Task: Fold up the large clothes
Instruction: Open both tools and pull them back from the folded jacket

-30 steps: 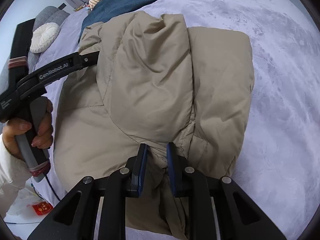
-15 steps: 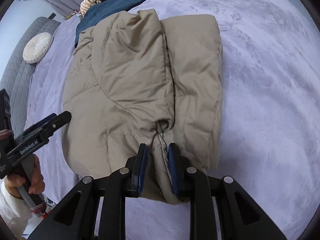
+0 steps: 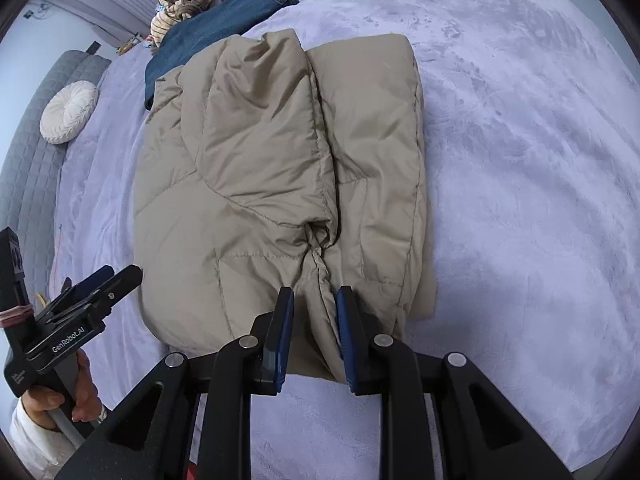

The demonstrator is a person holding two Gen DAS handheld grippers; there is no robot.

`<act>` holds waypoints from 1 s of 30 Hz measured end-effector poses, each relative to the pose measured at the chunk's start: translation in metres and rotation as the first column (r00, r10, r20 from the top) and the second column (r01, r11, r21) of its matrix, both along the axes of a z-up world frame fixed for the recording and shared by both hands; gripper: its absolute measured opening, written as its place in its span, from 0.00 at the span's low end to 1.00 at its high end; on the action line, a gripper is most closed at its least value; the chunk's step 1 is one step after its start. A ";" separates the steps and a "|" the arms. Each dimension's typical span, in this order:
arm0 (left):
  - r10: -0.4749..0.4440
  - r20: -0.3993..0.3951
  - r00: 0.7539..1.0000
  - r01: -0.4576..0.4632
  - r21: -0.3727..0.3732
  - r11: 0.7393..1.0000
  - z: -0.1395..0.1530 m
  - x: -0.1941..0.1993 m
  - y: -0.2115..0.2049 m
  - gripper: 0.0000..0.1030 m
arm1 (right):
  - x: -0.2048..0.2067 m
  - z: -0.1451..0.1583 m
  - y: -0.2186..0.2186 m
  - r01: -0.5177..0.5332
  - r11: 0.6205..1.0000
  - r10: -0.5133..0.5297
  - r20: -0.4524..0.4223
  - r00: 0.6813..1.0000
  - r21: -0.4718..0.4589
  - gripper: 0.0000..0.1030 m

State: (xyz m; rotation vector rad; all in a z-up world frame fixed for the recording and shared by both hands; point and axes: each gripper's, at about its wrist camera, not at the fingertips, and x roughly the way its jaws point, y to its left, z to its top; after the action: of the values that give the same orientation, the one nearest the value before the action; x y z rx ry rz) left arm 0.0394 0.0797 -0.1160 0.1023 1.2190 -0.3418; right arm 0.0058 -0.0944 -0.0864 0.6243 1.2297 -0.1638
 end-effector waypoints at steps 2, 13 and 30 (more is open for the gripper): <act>-0.005 -0.015 1.000 0.005 -0.009 1.000 0.001 -0.004 0.001 0.82 | -0.007 0.001 0.001 0.013 1.000 -0.013 -0.004 1.000 0.002 0.24; 0.040 0.019 0.999 -0.040 -0.005 0.999 0.021 -0.028 0.010 0.99 | -0.024 0.031 0.008 0.006 1.000 -0.005 0.035 0.999 -0.018 0.36; 0.143 0.102 0.984 -0.146 0.023 0.989 0.072 -0.105 0.020 0.99 | -0.071 0.069 0.016 -0.030 0.996 0.038 0.092 0.995 -0.079 0.58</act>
State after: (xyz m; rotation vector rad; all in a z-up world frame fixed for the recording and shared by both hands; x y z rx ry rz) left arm -0.0655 0.0993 -0.0442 0.0556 1.1256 -0.1893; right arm -0.0654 -0.0782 -0.0170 0.5372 1.1372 -0.1514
